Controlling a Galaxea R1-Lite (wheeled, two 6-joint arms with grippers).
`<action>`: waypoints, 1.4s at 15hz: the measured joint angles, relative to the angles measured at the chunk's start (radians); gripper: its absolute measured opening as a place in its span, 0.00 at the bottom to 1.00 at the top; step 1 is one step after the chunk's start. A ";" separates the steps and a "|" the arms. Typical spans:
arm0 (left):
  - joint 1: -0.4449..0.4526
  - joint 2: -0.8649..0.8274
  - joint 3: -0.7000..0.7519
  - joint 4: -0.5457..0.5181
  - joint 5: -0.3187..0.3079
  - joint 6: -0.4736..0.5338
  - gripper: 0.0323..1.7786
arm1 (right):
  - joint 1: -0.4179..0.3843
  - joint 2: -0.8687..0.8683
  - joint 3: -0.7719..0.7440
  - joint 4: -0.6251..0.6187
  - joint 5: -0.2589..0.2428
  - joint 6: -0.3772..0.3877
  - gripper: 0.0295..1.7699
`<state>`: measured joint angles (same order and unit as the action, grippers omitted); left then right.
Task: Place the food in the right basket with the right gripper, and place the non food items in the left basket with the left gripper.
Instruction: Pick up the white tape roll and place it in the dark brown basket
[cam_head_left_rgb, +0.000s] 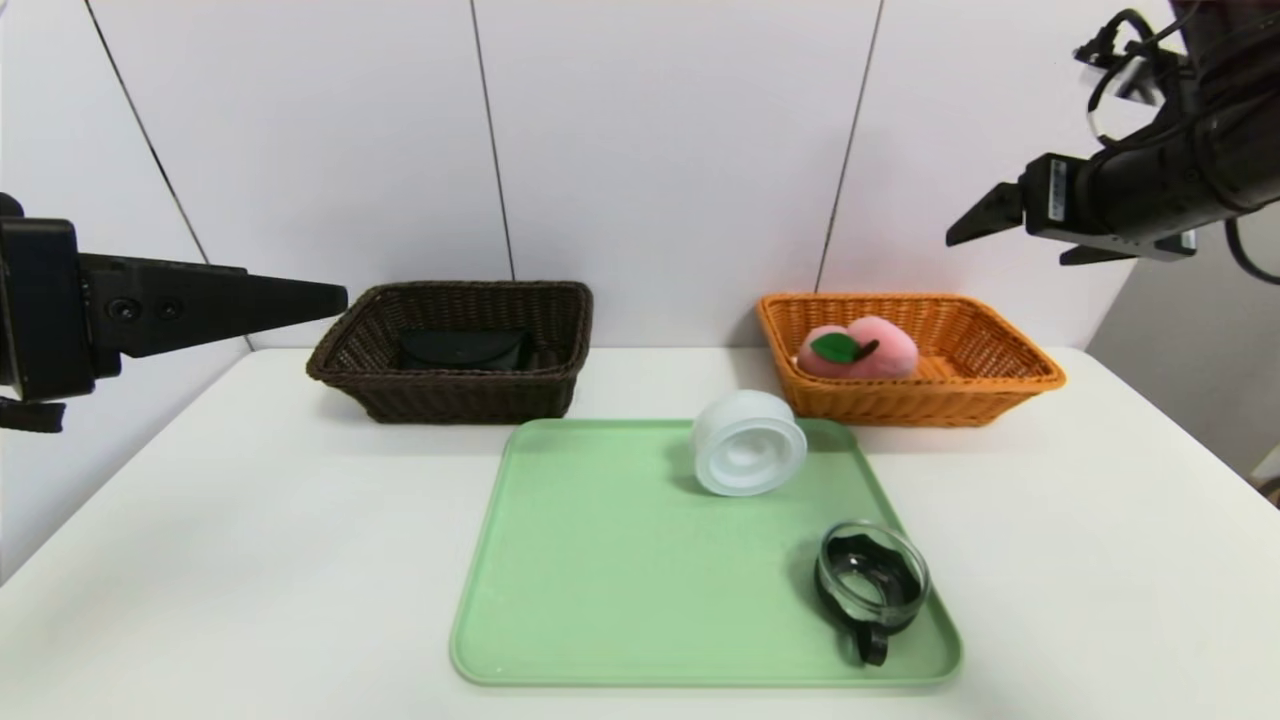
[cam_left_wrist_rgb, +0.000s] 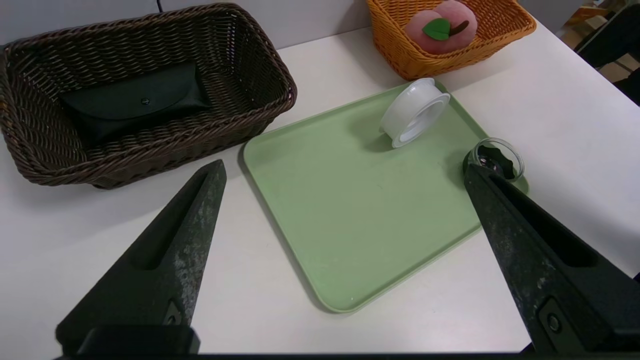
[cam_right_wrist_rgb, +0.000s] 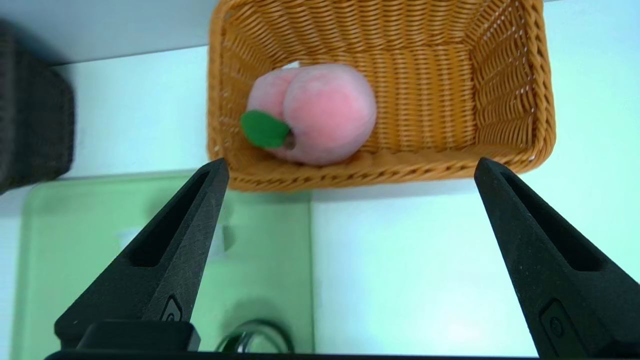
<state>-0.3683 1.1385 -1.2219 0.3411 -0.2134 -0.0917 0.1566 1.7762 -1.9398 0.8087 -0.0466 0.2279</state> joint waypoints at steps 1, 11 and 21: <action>0.000 0.000 -0.001 0.000 0.000 0.000 0.95 | 0.000 -0.027 0.001 0.023 0.013 0.003 0.96; -0.023 -0.016 -0.010 -0.003 -0.002 0.096 0.95 | 0.012 -0.318 0.194 0.092 0.097 0.009 0.96; -0.176 0.105 -0.051 -0.141 0.002 0.112 0.95 | 0.074 -0.453 0.286 0.163 0.129 0.007 0.96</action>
<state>-0.5445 1.2436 -1.2730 0.2004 -0.2111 0.0200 0.2309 1.3230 -1.6543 0.9721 0.0826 0.2351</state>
